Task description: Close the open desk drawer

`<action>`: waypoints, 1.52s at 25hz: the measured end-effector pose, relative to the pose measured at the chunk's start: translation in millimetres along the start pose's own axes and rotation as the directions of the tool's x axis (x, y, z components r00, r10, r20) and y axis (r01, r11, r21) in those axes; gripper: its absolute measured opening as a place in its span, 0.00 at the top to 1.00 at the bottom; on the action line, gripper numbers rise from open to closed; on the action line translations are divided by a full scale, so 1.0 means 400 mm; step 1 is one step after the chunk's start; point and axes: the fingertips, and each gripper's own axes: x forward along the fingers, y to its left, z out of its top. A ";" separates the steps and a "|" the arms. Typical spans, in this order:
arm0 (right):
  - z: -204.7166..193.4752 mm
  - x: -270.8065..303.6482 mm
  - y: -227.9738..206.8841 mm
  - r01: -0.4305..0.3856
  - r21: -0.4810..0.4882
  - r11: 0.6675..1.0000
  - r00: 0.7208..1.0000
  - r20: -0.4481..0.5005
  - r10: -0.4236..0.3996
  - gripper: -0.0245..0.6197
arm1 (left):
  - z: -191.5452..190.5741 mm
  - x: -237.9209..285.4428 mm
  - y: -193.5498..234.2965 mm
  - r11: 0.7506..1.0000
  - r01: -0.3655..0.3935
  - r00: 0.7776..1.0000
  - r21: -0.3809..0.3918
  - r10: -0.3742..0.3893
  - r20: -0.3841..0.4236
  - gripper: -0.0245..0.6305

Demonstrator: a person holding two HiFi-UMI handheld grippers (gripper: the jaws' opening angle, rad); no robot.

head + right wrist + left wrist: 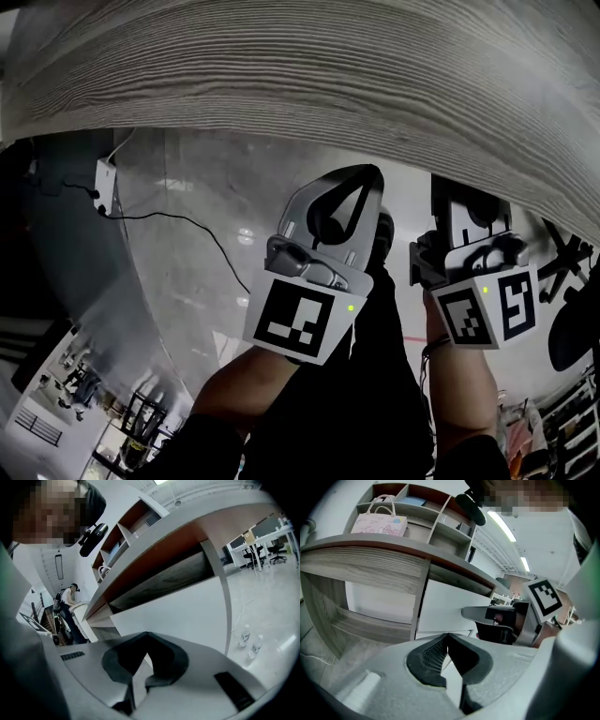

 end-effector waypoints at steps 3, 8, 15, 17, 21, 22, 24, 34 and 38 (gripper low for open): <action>-0.003 0.008 0.003 0.003 -0.001 1.000 1.000 0.003 -0.003 0.94 | 0.018 0.017 0.012 1.000 -0.011 1.000 -0.008 0.011 0.021 0.95; -0.007 0.007 -0.002 0.026 -0.017 1.000 1.000 0.008 -0.026 0.94 | 0.036 0.041 0.015 1.000 -0.017 0.999 -0.004 0.017 0.043 0.95; 0.075 0.032 0.020 -0.015 -0.107 0.994 0.997 0.070 0.022 0.94 | 0.022 0.032 0.012 1.000 -0.017 0.999 -0.007 0.017 0.030 0.95; 0.076 0.030 0.015 -0.019 -0.091 0.996 0.997 0.067 0.025 0.94 | 0.018 0.032 0.007 1.000 -0.017 0.999 -0.008 0.017 0.027 0.95; 0.038 0.042 0.002 0.018 -0.045 0.999 0.998 0.062 -0.015 0.94 | 0.001 0.024 0.025 1.000 -0.010 0.999 -0.004 0.010 0.036 0.95; 0.027 0.043 0.002 0.025 -0.034 0.999 0.998 0.061 -0.023 0.94 | -0.002 0.020 0.030 1.000 -0.009 0.999 -0.001 0.009 0.038 0.95; 0.014 0.037 0.006 0.032 -0.028 0.999 0.998 0.062 -0.030 0.94 | -0.003 0.011 0.034 1.000 -0.007 0.999 0.008 0.007 0.043 0.95; 0.001 -0.078 0.110 0.008 -0.040 0.999 1.000 -0.004 -0.008 0.94 | 0.073 -0.084 -0.017 0.998 0.017 0.997 0.065 -0.021 0.074 0.95; 0.051 -0.180 0.217 -0.033 -0.010 0.999 0.998 -0.049 0.032 0.94 | 0.154 -0.195 -0.073 0.994 0.025 0.997 0.103 -0.032 0.066 0.95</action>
